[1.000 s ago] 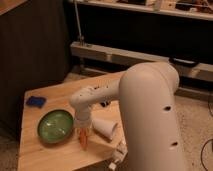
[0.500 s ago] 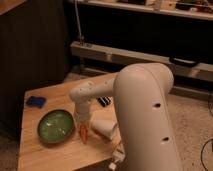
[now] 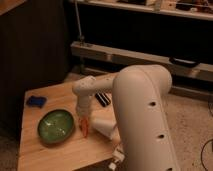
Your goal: Drag the pepper across the table
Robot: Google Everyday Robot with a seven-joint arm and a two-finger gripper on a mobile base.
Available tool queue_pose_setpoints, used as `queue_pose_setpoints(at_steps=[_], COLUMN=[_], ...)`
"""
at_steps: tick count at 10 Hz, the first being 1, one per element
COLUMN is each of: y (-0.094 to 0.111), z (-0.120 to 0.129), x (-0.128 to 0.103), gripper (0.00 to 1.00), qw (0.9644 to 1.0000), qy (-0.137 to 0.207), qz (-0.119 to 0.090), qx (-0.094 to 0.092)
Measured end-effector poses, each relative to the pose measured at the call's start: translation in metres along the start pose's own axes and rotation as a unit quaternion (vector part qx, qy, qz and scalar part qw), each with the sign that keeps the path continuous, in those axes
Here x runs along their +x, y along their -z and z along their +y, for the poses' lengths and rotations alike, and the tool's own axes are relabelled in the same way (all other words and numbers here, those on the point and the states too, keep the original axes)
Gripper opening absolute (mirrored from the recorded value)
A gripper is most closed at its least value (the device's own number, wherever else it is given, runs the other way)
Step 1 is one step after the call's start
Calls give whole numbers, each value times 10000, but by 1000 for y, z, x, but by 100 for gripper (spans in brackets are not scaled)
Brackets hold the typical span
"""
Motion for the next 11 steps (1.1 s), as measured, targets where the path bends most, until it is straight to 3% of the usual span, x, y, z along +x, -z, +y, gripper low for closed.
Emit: queue_pose_setpoints(at_steps=[3, 7, 11], y=[4, 14, 17], z=[-6, -15, -10], x=[-17, -32, -47], gripper=[30, 30, 30], qw=[10000, 9997, 9994], qy=[4, 79, 191], qz=[4, -109, -128], qx=[-8, -222, -244])
